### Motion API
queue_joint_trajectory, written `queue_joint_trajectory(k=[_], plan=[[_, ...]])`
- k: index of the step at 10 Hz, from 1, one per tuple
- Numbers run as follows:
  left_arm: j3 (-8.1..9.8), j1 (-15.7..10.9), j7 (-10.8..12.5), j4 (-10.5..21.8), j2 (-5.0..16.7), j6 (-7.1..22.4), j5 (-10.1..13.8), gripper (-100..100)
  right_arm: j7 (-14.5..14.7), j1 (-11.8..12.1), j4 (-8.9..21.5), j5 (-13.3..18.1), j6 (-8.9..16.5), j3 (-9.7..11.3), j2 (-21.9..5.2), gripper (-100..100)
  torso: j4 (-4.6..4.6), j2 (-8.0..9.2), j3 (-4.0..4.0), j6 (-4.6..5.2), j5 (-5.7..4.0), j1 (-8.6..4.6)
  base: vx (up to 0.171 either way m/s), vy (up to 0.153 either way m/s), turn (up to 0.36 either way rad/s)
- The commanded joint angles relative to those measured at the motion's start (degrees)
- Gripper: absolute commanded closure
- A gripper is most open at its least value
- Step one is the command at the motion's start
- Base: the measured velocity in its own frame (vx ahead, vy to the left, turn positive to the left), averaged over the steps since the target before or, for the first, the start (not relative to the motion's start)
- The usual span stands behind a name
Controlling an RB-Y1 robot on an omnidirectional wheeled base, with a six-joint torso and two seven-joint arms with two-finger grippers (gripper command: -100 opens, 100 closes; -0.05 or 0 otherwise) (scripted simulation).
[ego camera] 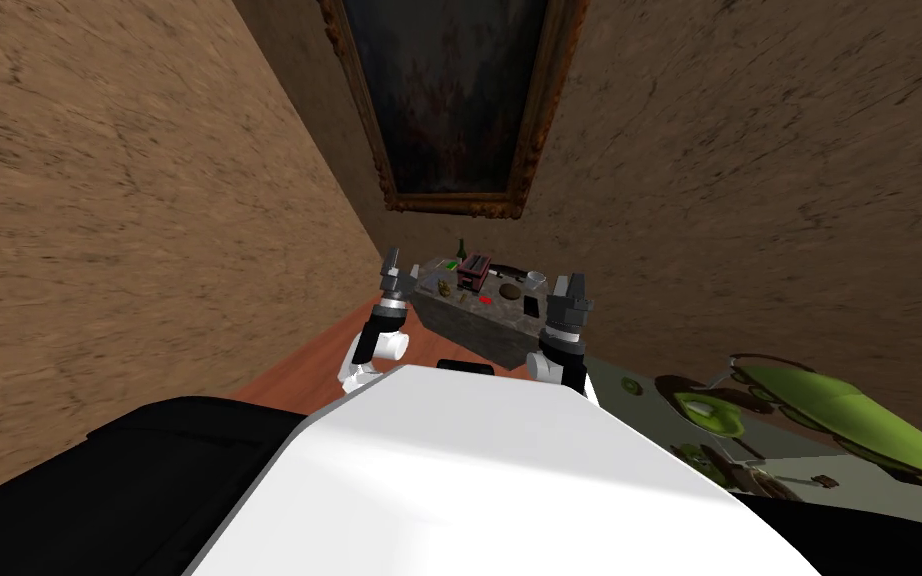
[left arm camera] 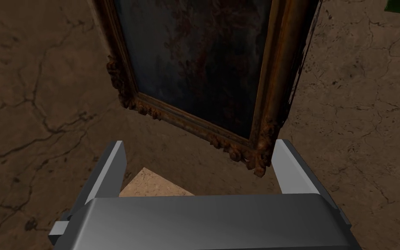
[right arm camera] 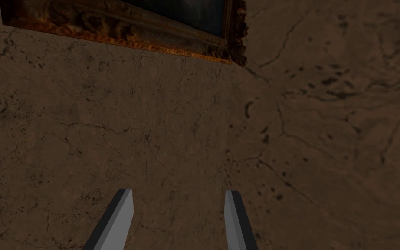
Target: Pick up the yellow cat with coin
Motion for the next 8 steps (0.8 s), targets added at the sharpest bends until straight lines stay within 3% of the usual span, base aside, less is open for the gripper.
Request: queue_joint_trajectory(k=[1, 8], plan=[[-0.63, -1.07, 0.79, -0.61, 0.34, 2.86, -0.11, -100, 0.00, 0.00, 0.00, 0.00, 0.00, 0.00, 0.00, 0, 0.00, 0.00, 0.00, 0.00, 0.00, 0.00, -0.016, 0.074, -0.141], [-1.89, -3.21, 2.21, -1.47, 0.68, 12.63, -0.36, -100, 0.00, 0.00, 0.00, 0.00, 0.00, 0.00, 0.00, 0, 0.01, 0.03, 0.02, -0.01, 0.01, 0.01, -0.007, 0.055, -0.065]])
